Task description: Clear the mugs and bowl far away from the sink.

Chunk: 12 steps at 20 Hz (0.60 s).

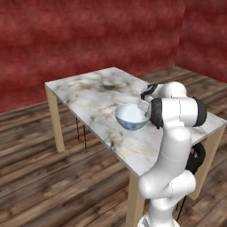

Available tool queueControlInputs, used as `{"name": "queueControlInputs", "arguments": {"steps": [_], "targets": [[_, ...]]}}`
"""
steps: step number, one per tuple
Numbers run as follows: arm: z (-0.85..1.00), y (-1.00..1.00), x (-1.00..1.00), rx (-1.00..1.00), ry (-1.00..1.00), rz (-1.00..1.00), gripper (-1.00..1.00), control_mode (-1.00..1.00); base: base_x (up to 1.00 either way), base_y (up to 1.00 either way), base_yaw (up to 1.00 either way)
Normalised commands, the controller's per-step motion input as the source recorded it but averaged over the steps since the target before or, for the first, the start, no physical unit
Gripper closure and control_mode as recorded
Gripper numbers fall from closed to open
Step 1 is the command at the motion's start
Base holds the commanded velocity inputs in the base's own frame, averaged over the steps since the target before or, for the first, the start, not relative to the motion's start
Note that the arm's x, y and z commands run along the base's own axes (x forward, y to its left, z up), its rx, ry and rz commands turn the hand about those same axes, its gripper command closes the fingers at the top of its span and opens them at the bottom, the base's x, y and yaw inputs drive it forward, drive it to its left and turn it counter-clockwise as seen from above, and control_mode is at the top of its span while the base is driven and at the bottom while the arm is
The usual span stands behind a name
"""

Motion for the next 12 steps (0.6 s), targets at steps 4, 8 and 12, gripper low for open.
{"name": "queueControlInputs", "arguments": {"steps": [4,8,12], "targets": [[0.66,0.00,0.00,0.00,0.01,0.00,-1.00,-1.00,0.00,0.00,0.00],[0.80,0.00,0.00,0.00,0.09,-0.02,-1.00,-1.00,0.00,0.00,0.00],[1.00,-0.10,-0.33,0.00,0.09,-0.07,-1.00,-1.00,0.00,0.00,0.00]]}}
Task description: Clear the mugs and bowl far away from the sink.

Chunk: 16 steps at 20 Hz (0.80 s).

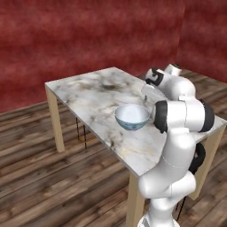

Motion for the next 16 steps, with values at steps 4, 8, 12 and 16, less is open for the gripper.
{"name": "queueControlInputs", "arguments": {"steps": [4,8,12,16], "targets": [[0.97,-0.25,-0.88,-0.01,0.05,0.03,-1.00,-1.00,0.00,0.00,0.00],[0.82,-0.11,-1.00,-0.09,-0.01,0.19,-1.00,-1.00,0.00,0.00,0.00],[0.48,0.11,-1.00,-0.11,-0.06,0.22,-1.00,-1.00,0.00,0.00,0.00],[0.60,0.23,-1.00,-0.21,-0.15,0.27,-1.00,-1.00,0.00,0.00,0.00]]}}
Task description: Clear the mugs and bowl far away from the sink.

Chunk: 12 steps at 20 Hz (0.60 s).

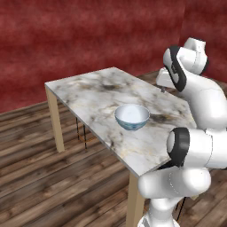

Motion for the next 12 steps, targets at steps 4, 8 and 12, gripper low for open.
{"name": "queueControlInputs", "arguments": {"steps": [4,8,12], "targets": [[0.62,0.30,-1.00,-0.24,-0.15,0.29,-1.00,-1.00,0.00,0.00,0.00],[0.35,0.33,-1.00,-0.19,-0.16,0.30,-1.00,-1.00,0.00,0.00,0.00],[0.01,0.14,-1.00,-0.04,-0.14,0.33,-1.00,-1.00,0.00,0.00,0.00]]}}
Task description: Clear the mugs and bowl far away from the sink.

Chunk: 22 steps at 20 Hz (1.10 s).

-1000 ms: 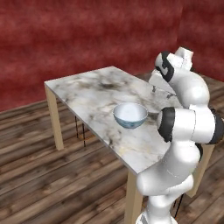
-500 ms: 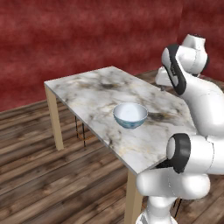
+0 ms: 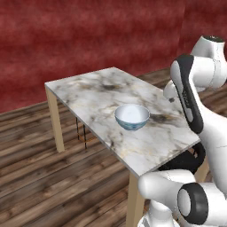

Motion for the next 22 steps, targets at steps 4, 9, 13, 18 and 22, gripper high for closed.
{"name": "queueControlInputs", "arguments": {"steps": [4,9,13,18,22], "targets": [[0.12,0.00,-1.00,0.00,-0.19,0.24,-1.00,-1.00,0.00,0.00,0.00],[0.28,0.27,-0.94,0.02,-0.38,-0.16,-1.00,-1.00,0.00,0.00,0.00],[0.49,0.32,-0.60,-0.10,-0.30,-0.40,-1.00,-1.00,0.00,0.00,0.00],[0.14,0.21,-0.62,-0.02,-0.12,-0.57,-1.00,-1.00,0.00,0.00,0.00],[0.00,-0.03,-0.39,0.00,0.00,-0.67,-1.00,-1.00,0.00,0.00,0.00]]}}
